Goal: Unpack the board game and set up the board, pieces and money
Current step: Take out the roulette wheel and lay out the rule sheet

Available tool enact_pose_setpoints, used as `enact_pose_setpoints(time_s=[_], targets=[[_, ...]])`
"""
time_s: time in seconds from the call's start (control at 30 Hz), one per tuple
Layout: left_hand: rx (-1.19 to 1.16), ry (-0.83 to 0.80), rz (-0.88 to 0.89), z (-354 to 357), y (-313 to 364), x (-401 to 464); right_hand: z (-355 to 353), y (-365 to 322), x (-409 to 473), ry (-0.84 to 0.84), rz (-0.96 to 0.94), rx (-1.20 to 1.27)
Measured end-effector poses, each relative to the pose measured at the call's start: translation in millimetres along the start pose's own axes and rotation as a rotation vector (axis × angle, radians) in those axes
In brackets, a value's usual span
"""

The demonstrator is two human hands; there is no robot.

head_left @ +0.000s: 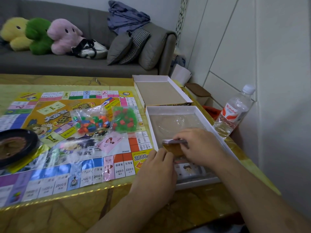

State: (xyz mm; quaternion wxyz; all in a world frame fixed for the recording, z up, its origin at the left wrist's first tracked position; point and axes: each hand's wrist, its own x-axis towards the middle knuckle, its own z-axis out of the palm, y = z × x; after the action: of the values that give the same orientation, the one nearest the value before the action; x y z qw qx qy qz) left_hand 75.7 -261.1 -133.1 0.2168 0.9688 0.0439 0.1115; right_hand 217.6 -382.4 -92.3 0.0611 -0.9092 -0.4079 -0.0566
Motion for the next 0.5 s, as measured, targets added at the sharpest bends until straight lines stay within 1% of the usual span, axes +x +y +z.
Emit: enact_pose_setpoints(time_s=[0.1, 0.23, 0.3, 0.37, 0.4, 0.47, 0.5], targets=[[0.008, 0.004, -0.002, -0.9, 0.9, 0.5, 7.2, -0.2, 4.1, 0.003, 0.044, 0.020], [-0.042, 0.017, 0.009, -1.4, -2.6, -1.3, 7.2, 4.6, 9.0, 0.096, 0.114, 0.075], [-0.126, 0.074, -0.039, -5.6, -2.0, -0.2, 0.5, 5.8, 8.6, 0.173, 0.139, 0.134], [-0.338, 0.142, -0.174, -14.6, 4.0, 6.1, -11.2, 1.6, 4.5, 0.269, 0.138, 0.234], [-0.509, 0.139, -0.264, -21.3, 9.0, 10.5, -16.9, -4.2, 1.9, 0.307, 0.120, 0.297], [-0.930, 0.068, -0.418, -32.3, 19.7, 19.6, -25.7, -21.8, -3.1, 0.333, 0.070, 0.380], [-1.100, 0.041, -0.464, -36.3, 24.6, 24.7, -28.0, -30.0, -5.3, 0.321, 0.037, 0.369]])
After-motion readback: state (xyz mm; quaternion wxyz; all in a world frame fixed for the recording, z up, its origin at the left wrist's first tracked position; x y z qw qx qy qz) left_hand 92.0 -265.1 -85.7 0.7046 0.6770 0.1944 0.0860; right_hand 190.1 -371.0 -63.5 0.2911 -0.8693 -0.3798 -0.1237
